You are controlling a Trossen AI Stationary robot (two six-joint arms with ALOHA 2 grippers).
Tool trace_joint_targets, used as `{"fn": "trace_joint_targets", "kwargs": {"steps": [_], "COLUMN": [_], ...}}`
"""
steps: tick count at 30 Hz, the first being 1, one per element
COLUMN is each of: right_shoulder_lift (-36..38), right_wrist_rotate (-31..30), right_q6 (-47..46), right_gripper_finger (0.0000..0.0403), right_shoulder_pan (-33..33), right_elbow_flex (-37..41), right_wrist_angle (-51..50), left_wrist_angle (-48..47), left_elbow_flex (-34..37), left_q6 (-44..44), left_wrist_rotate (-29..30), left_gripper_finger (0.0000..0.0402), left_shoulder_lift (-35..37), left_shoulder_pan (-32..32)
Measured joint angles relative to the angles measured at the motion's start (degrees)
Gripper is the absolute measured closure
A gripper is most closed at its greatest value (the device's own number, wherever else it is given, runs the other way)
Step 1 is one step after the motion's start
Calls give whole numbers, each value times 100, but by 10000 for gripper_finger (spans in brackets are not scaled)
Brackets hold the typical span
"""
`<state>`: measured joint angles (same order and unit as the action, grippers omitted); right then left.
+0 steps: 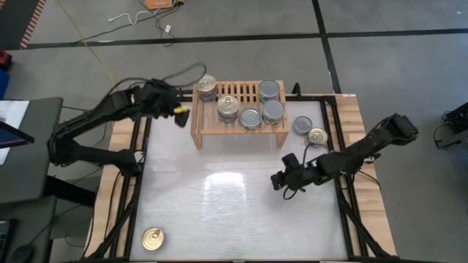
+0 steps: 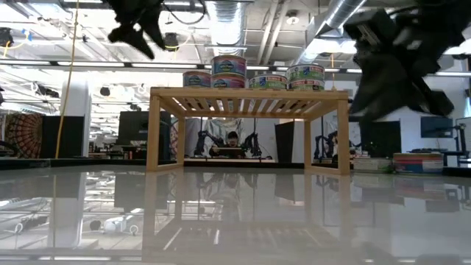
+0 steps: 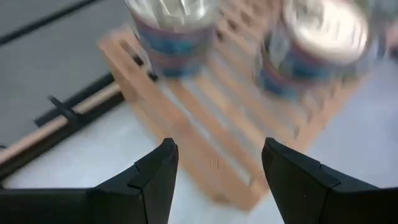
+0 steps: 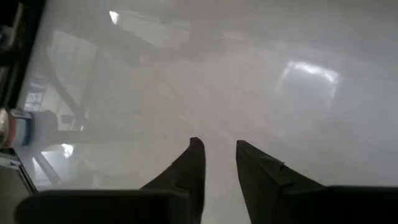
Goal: Stack canned seafood by type on shelf
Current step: Adjust the blue-pink stacked tuna cans on the shelf
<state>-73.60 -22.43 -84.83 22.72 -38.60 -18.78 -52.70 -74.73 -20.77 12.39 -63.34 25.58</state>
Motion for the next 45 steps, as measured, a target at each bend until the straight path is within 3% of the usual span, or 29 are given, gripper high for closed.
{"fn": "trace_joint_targets", "kwargs": {"steps": [4, 8, 14, 19, 22, 28, 35, 45], "right_shoulder_lift": [591, 832, 297, -707, -1401, -2599, -3274, -3345], "right_wrist_rotate": [-9, -92, -301, -292, 14, 325, 432, 479], "right_q6": [520, 1391, 2931, 4398, 5153, 6082, 6764, 7184], "right_gripper_finger": [320, 383, 388, 390, 390, 390, 390, 389], "right_shoulder_pan": [-275, -618, -1324, -1908, -2200, -2596, -2904, -3426], "right_elbow_flex": [-407, -1345, -3231, -4755, -5535, -6583, -7165, -7291], "right_wrist_angle": [-718, -1678, -2575, -2576, -2575, -2733, -2814, -2702], "left_wrist_angle": [669, 1811, 2672, 2633, 2591, 2568, 2559, 2668], "left_elbow_flex": [1041, 2245, 3303, 3536, 3552, 3552, 3551, 3552], "left_q6": [380, 413, 171, 47, -50, -300, -461, -704], "left_wrist_rotate": [-667, -869, -911, -918, -1024, -1214, -1216, -1212], "left_gripper_finger": [180, 180, 180, 180, 180, 180, 180, 180], "left_shoulder_lift": [761, 1780, 2893, 3162, 3165, 3164, 3164, 3164], "left_shoulder_pan": [-64, -215, -464, -544, -584, -697, -839, -852]}}
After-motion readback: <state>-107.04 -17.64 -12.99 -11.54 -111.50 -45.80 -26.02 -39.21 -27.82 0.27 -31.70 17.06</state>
